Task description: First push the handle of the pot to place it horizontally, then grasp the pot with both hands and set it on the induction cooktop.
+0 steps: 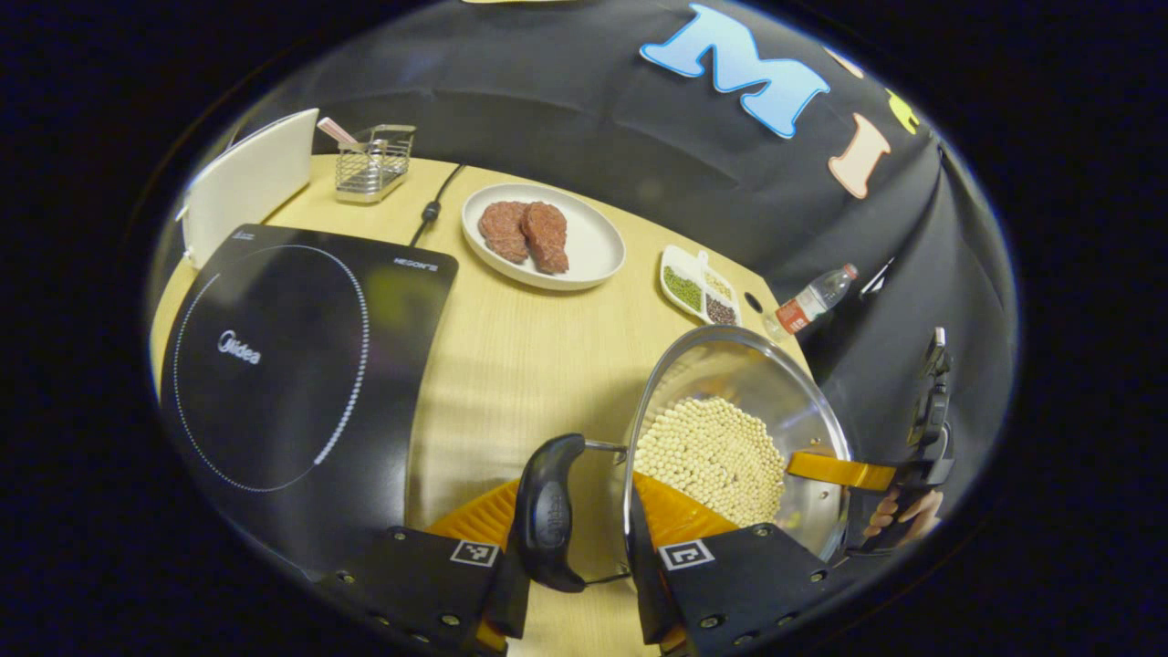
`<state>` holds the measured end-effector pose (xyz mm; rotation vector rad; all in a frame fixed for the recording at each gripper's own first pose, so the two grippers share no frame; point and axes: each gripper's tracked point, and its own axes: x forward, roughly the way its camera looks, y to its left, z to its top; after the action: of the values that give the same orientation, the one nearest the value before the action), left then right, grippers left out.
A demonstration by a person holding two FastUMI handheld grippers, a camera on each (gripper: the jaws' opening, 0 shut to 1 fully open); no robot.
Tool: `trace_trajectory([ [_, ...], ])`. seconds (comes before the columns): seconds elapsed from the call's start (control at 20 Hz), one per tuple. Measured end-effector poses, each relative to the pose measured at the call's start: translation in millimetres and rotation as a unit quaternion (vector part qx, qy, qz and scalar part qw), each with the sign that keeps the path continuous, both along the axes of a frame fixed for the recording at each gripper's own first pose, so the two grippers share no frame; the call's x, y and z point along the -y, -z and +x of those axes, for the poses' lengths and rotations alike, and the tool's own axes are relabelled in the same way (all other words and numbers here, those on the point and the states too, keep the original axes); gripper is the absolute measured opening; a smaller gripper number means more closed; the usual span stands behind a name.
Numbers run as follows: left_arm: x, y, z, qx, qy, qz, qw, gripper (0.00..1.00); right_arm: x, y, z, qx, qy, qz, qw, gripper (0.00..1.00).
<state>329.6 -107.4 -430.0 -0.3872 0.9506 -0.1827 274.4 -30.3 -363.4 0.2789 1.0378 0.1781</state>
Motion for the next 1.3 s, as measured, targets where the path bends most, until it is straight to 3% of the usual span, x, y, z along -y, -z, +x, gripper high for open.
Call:
trace_trajectory([
  [0.2, 2, 7, -2, -0.002, -0.013, -0.010, 1.000, 0.48, 2, -5, 6, 0.010, -0.009, -0.009, 1.000, 0.54],
  [0.4, 2, 8, -4, -0.003, -0.022, -0.006, 1.000, 0.52, -1, -2, 8, 0.007, -0.018, -0.010, 1.000, 0.54],
  [0.55, 4, 7, -6, -0.001, -0.034, -0.004, 0.999, 0.48, 0, -4, 14, 0.010, -0.028, -0.005, 1.000, 0.51],
  [0.95, 7, 7, -14, 0.002, -0.078, -0.014, 0.997, 0.51, 0, -13, 35, 0.021, -0.072, 0.001, 0.997, 0.54],
  [1.0, 6, 8, -13, 0.004, -0.082, -0.016, 0.997, 0.51, -3, -11, 34, 0.024, -0.076, 0.003, 0.997, 0.51],
  [1.05, 5, 7, -13, 0.006, -0.087, -0.018, 0.996, 0.52, -4, -11, 36, 0.026, -0.079, 0.006, 0.997, 0.54],
  [1.25, 6, 7, -7, 0.020, -0.094, -0.014, 0.995, 0.48, -2, -14, 38, 0.033, -0.091, 0.010, 0.995, 0.51],
  [1.3, 5, 7, -5, 0.023, -0.096, -0.013, 0.995, 0.48, -2, -14, 37, 0.035, -0.092, 0.011, 0.995, 0.54],
])
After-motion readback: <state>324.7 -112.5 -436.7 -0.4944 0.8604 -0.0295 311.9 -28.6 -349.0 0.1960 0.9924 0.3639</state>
